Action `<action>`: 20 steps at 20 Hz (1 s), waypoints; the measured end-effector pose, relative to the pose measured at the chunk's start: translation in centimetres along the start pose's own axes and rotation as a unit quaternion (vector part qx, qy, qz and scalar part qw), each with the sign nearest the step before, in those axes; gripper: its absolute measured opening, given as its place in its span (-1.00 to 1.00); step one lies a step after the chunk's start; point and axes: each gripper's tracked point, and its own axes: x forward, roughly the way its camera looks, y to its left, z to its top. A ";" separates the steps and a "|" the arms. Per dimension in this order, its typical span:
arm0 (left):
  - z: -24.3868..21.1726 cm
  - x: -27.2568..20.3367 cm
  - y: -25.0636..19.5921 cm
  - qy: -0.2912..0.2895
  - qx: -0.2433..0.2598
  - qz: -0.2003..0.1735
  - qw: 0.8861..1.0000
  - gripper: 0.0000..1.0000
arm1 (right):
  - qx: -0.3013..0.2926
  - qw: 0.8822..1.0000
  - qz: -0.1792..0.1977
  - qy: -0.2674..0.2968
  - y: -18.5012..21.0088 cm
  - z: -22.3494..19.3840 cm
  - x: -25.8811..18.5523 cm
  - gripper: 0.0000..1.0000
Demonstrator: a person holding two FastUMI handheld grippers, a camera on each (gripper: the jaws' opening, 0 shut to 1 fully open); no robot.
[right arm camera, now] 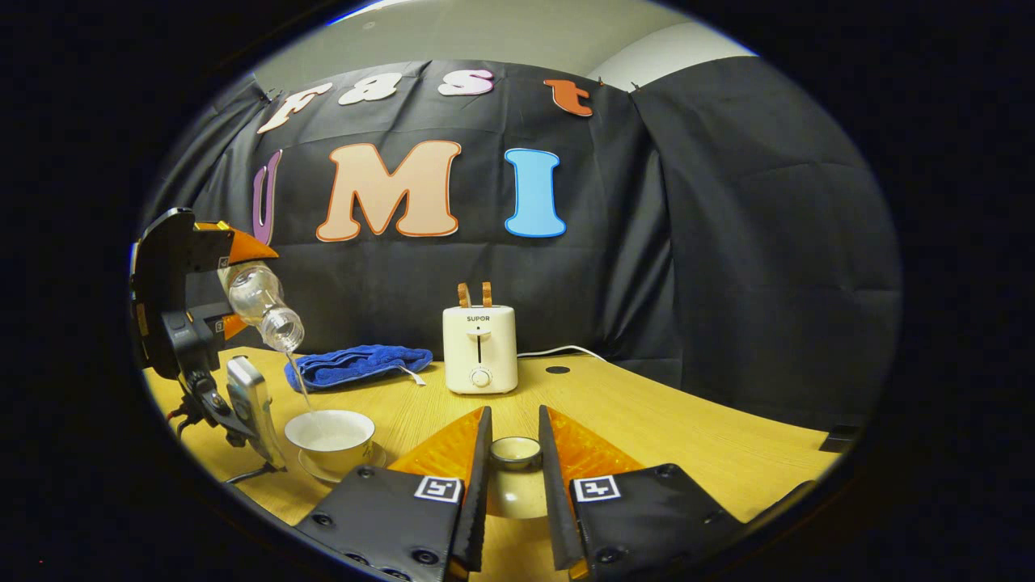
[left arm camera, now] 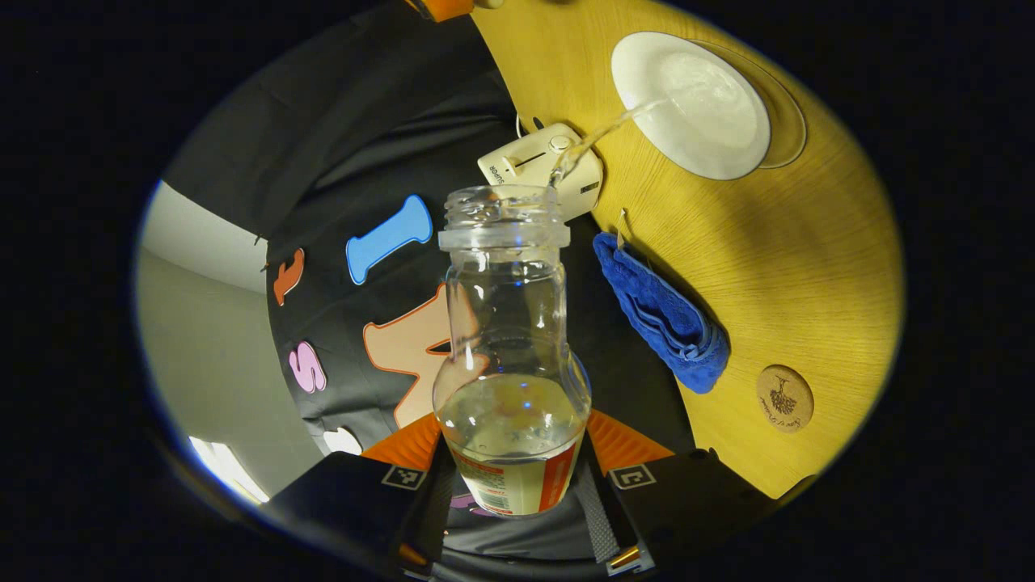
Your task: Open the teacup lid with one hand, grasp the water bottle and pour water into the teacup with the other hand; after pouring, place the water bottle on the coaster and then close the teacup lid.
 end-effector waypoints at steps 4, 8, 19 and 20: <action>0.4 0.2 -1.0 -0.001 0.008 -0.003 1.000 0.32 | 0.000 1.000 0.000 0.000 0.0 0.0 0.0 -0.29; 0.7 0.1 -2.7 -0.002 -0.047 -0.025 0.999 0.33 | 0.000 1.000 0.000 0.000 0.0 0.0 0.0 -0.28; -0.7 -0.8 -7.1 0.033 -0.444 -0.056 0.894 0.31 | 0.000 1.000 0.000 -0.001 0.0 -0.1 0.1 -0.29; -1.3 -1.1 -7.2 0.042 -0.491 -0.056 0.869 0.31 | 0.000 1.000 0.000 -0.001 0.0 0.0 0.1 -0.29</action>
